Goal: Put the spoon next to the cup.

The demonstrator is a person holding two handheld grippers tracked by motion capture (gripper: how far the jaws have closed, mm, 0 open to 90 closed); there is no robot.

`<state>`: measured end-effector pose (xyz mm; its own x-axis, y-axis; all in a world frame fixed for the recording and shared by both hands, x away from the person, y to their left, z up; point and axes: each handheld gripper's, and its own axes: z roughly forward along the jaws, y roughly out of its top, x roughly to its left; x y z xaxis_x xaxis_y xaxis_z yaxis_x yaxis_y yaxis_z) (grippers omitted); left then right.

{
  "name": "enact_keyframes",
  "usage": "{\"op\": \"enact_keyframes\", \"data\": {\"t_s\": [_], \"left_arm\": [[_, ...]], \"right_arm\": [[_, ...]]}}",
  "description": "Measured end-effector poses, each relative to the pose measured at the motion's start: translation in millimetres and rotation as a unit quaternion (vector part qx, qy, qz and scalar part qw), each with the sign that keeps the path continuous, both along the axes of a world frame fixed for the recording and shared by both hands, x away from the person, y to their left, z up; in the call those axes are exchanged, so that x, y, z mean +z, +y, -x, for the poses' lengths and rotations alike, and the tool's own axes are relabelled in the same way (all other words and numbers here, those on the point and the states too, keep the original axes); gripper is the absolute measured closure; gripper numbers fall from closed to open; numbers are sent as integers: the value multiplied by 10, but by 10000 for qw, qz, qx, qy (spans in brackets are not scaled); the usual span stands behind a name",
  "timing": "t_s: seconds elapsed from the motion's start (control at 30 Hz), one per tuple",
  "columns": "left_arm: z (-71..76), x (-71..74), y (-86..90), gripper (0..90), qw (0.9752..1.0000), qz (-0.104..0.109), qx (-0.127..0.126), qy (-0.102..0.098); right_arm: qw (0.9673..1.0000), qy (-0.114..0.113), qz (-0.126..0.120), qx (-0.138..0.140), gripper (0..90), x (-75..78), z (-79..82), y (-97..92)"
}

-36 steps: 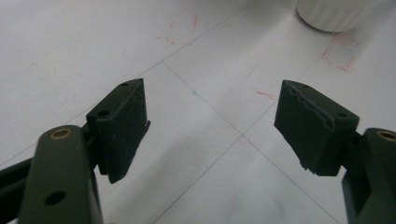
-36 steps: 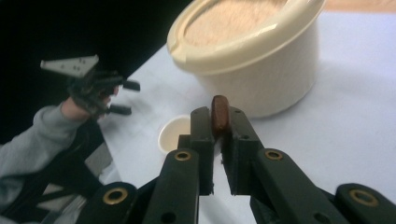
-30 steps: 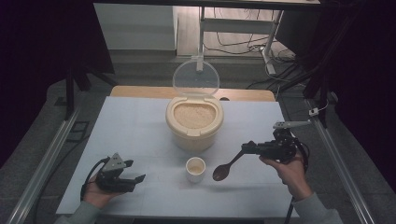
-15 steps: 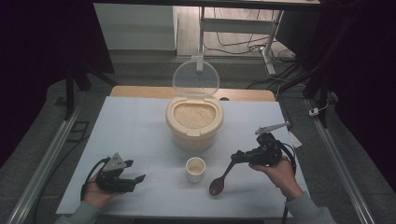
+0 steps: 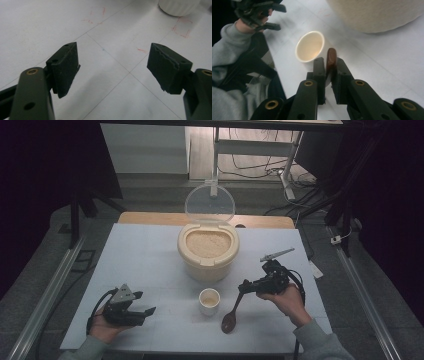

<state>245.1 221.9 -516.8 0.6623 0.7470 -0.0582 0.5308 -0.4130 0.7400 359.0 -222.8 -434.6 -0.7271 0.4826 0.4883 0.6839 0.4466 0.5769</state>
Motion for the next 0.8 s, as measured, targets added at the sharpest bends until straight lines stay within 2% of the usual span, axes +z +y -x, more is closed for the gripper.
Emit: {"op": "enact_keyframes", "data": {"t_s": [0.2, 0.47, 0.73, 0.8], "left_arm": [[-4, 0, 0, 245, 10000, -2, 3, 0], [-2, -3, -2, 245, 10000, -10, -5, 5], [-2, -6, -3, 245, 10000, -23, -11, 5], [-3, -7, -3, 245, 10000, -20, -8, 7]], "right_arm": [[9995, -241, 8, -221, 774, -109, -64, 28], [9980, -505, -64, -373, 732, -273, -145, 26], [9961, -647, -162, -575, 702, -444, -208, 34], [9958, -666, -118, -618, 689, -482, -224, 37]]}}
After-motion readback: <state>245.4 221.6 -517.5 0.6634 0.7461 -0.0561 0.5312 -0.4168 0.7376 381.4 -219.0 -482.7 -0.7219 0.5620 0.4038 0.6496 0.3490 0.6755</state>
